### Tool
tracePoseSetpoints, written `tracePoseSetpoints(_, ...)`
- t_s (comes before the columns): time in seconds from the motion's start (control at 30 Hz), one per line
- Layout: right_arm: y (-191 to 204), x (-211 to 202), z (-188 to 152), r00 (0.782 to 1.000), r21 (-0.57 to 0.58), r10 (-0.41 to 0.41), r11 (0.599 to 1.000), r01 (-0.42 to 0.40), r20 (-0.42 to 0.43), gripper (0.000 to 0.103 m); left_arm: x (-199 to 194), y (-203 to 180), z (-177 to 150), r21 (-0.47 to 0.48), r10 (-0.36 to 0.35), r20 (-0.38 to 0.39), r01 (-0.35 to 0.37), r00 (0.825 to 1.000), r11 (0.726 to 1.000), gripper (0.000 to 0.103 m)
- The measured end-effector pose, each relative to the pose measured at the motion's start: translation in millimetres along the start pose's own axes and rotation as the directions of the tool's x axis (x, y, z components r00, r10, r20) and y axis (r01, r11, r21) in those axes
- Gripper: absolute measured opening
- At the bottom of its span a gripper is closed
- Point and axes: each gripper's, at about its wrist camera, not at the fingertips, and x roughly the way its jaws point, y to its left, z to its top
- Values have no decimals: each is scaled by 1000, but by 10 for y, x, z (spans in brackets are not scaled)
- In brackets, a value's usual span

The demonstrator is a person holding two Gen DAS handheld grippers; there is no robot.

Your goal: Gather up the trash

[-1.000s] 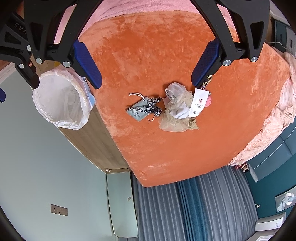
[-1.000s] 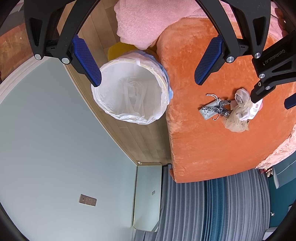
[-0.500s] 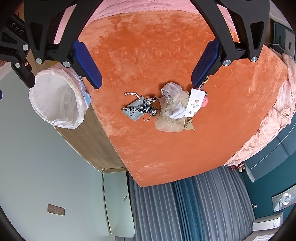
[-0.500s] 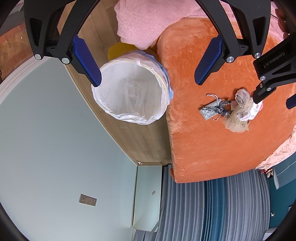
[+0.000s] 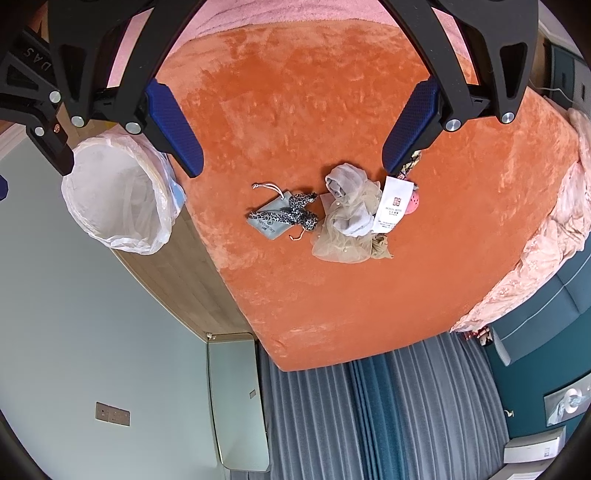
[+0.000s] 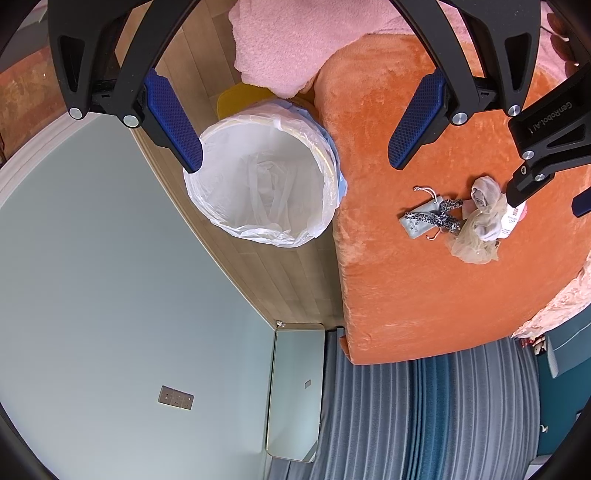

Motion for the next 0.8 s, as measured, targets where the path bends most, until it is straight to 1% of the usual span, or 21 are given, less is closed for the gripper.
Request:
tracePoseSetpoints(0.17,27,-10,29,1000,2,-13,1000,13,15,96,-5,-3,11,19,-40,-18,40,999,999,93)
tracePoseSetpoints(0.3,100,-44,66,999,0,-24,1000,24,42,96,-4,65,4,11,-57,-9,57,998,998,93)
tracePoseSetpoints(0.33,127,-48,75,999,4,-23,1000,23,48,96,0,100,2,9,-73,-5,73,997,997,93)
tracePoseSetpoints(0.4,185,-35,90,998,5,-17,1000,16,54,96,27,166,-1,6,-63,0,63,998,998,93)
tracePoseSetpoints(0.53,370,12,134,998,-5,-1,1000,1,56,96,151,448,-12,-44,-67,8,67,998,997,93)
tracePoseSetpoints(0.63,551,56,159,998,-31,15,999,-13,66,96,269,706,-25,-85,-40,21,42,999,995,93)
tracePoseSetpoints(0.8,908,219,216,995,-65,82,995,-79,54,96,544,1103,-53,-118,-28,-12,26,1000,993,93)
